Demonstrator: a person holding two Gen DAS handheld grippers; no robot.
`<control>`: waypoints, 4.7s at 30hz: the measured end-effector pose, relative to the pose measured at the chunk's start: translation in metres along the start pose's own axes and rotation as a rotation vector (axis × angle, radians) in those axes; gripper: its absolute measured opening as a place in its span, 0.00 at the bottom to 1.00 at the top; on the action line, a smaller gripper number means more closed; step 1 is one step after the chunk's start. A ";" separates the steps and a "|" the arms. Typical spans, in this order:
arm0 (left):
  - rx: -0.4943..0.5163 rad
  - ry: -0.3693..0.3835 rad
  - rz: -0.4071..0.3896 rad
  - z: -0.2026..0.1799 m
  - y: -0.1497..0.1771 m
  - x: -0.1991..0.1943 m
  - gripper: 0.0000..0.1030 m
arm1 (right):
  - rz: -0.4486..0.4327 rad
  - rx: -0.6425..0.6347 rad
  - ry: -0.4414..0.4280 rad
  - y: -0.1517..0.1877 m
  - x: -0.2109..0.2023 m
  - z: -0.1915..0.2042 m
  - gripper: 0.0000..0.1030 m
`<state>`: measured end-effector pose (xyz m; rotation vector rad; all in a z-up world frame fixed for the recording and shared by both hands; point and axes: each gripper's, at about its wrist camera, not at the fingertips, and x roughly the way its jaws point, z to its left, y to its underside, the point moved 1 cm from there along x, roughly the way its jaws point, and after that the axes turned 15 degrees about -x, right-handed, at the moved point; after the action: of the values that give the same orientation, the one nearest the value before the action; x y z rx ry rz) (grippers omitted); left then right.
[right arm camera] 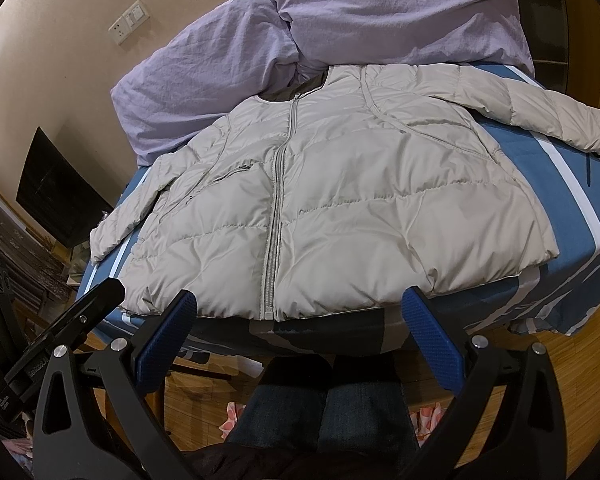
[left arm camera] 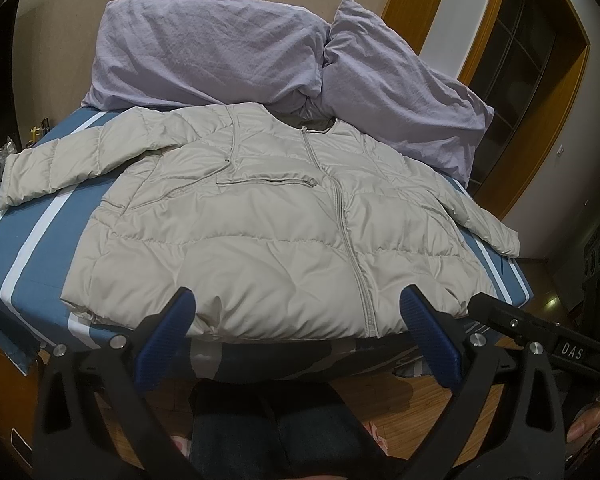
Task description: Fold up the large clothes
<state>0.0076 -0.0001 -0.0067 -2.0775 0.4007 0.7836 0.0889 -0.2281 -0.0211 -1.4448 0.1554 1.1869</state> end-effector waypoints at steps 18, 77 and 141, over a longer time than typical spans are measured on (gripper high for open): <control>-0.001 -0.001 0.002 0.000 0.000 0.000 0.98 | 0.002 0.000 0.001 0.000 0.001 0.000 0.99; 0.013 -0.379 0.017 0.048 -0.101 0.164 0.98 | -0.068 0.678 0.687 -0.045 0.007 -0.386 0.75; -0.067 -0.274 0.009 0.069 -0.093 0.177 0.98 | 0.063 -0.147 0.050 -0.209 0.251 0.010 0.17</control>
<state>0.1640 0.1106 -0.0966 -1.9942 0.2351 1.0835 0.3445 -0.0289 -0.0586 -1.6087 0.1513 1.2348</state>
